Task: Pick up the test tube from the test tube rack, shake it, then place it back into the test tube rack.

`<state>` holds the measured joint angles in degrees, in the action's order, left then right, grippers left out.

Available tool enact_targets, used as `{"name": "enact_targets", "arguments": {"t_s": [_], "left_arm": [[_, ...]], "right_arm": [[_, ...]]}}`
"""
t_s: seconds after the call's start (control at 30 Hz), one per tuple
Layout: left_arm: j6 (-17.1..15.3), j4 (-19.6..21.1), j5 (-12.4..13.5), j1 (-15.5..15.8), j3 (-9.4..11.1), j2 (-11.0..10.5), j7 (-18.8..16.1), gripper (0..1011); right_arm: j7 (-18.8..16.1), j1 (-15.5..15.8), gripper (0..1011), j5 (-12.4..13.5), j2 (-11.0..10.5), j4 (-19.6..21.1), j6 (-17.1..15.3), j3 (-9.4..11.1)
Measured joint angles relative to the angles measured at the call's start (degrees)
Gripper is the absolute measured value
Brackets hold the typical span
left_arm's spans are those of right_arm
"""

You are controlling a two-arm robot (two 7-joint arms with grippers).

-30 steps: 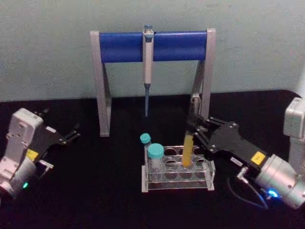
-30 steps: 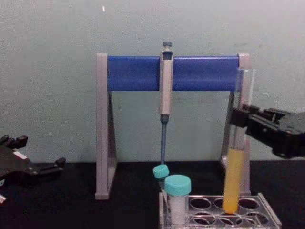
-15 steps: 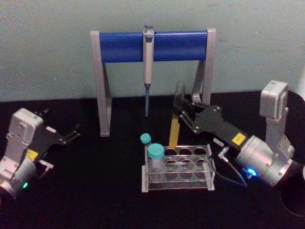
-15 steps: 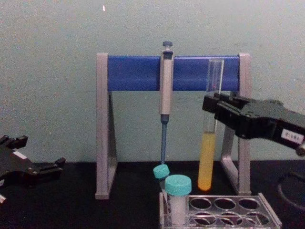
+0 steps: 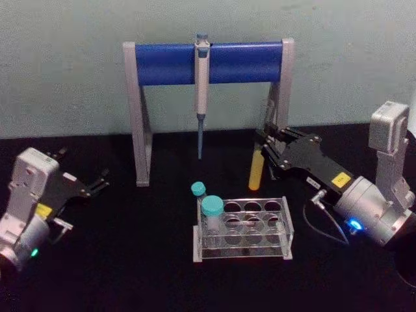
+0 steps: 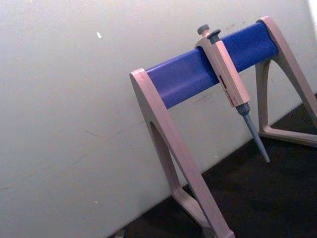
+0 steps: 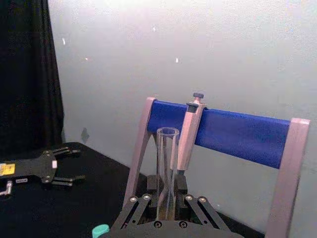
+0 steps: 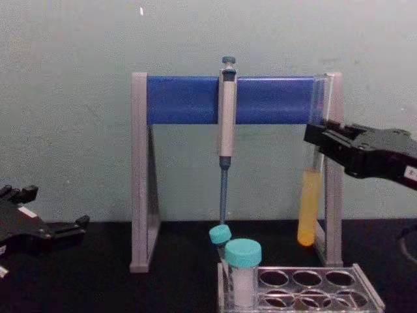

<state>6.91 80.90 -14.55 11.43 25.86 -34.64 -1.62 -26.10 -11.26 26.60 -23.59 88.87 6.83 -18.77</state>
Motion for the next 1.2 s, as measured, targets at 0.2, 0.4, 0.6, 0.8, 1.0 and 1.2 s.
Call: {"name": "enact_targets", "arguments": {"t_s": [0.2, 0.4, 0.6, 0.8, 1.0, 1.2], "left_arm": [[0.00, 0.00, 0.00, 0.00, 0.00, 0.00, 0.00, 1010], [0.00, 0.00, 0.00, 0.00, 0.00, 0.00, 0.00, 1010], [0.00, 0.00, 0.00, 0.00, 0.00, 0.00, 0.00, 1010], [0.00, 0.00, 0.00, 0.00, 0.00, 0.00, 0.00, 1010], [0.00, 0.00, 0.00, 0.00, 0.00, 0.00, 0.00, 1010], [0.00, 0.00, 0.00, 0.00, 0.00, 0.00, 0.00, 1010]], "right_arm": [[0.05, 0.49, 223, 0.00, -0.14, 0.39, -0.07, 0.56], [-0.08, 0.57, 223, 0.00, -0.12, 0.45, -0.13, 0.72], [-0.12, 0.67, 223, 0.02, -0.04, 0.49, -0.17, 0.87], [-0.17, 0.70, 224, 0.01, 0.00, 0.66, -0.27, 0.91], [-0.36, 0.80, 223, 0.02, -0.03, 0.79, -0.26, 0.96], [-0.35, 0.90, 224, 0.03, -0.01, 1.05, -0.21, 1.06]]}}
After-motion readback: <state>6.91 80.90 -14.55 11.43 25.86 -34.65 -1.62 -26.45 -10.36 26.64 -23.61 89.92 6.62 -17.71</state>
